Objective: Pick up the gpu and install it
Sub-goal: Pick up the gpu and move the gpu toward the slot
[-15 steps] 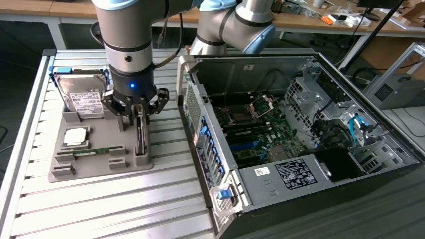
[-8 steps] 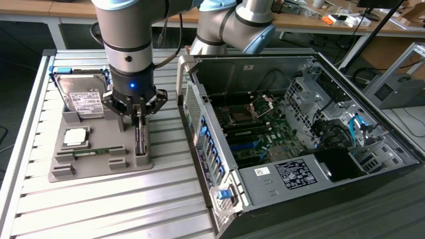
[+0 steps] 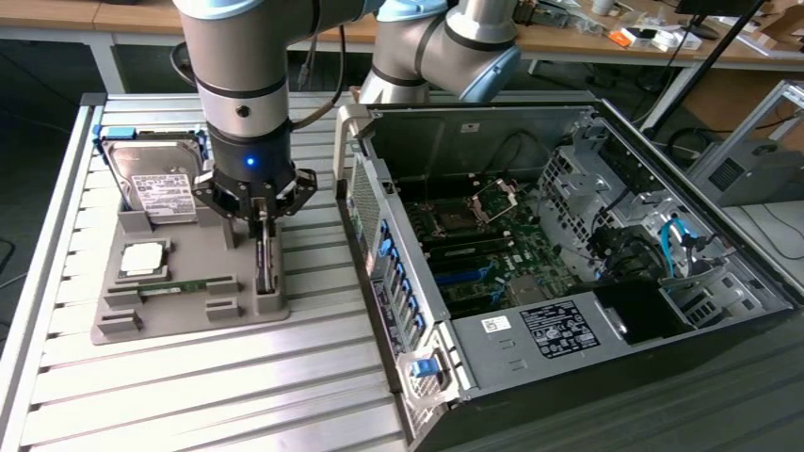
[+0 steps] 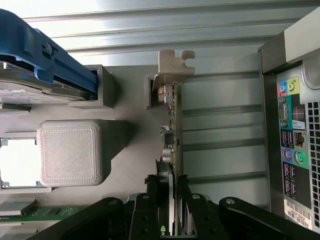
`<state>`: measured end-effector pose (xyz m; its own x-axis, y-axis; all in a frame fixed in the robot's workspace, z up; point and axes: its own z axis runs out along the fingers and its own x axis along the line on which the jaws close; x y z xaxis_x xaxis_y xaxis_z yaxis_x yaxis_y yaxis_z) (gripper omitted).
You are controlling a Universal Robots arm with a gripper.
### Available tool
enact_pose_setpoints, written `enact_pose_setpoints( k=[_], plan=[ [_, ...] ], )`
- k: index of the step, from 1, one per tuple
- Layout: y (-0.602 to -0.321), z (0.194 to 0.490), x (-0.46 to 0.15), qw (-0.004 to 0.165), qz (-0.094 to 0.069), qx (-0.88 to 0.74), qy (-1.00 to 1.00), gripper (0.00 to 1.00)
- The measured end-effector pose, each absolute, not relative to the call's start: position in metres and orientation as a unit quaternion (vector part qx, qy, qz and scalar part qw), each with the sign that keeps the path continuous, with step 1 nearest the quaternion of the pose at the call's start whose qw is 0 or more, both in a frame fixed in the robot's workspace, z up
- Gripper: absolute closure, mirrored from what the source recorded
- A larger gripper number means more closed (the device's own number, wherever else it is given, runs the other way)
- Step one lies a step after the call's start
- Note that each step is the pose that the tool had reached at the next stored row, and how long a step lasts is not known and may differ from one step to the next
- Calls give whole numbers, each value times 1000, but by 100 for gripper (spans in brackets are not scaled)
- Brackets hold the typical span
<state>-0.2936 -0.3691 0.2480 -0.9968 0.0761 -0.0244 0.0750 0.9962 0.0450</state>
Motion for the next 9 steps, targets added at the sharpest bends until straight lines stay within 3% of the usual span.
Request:
enact_pose_setpoints(
  k=[9],
  plan=[
    [-369,249,-294,13,22,38,999,73]
  ],
)
